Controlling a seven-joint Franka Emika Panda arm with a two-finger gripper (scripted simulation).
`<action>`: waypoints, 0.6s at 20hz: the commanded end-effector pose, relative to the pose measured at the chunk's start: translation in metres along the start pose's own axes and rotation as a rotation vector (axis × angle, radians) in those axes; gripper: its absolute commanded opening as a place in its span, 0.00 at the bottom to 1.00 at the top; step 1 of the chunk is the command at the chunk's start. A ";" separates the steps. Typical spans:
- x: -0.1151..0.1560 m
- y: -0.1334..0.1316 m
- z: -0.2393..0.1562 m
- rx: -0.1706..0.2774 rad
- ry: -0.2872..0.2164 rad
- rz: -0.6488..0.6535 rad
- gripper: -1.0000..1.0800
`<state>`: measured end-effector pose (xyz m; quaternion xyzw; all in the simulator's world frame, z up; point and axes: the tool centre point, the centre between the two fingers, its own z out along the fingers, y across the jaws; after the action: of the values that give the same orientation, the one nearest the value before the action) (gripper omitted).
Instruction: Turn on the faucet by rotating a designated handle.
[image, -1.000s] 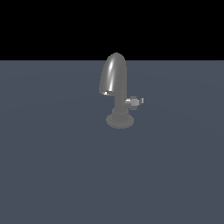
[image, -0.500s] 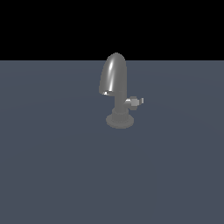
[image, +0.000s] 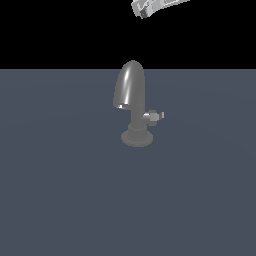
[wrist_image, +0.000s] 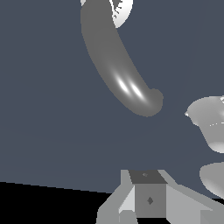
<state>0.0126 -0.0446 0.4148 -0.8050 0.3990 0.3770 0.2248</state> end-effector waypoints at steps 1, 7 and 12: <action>0.017 -0.004 -0.001 0.026 -0.052 0.050 0.00; 0.056 -0.009 -0.001 0.087 -0.169 0.167 0.00; 0.087 -0.010 0.002 0.135 -0.260 0.258 0.00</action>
<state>0.0509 -0.0747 0.3537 -0.6900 0.4821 0.4661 0.2724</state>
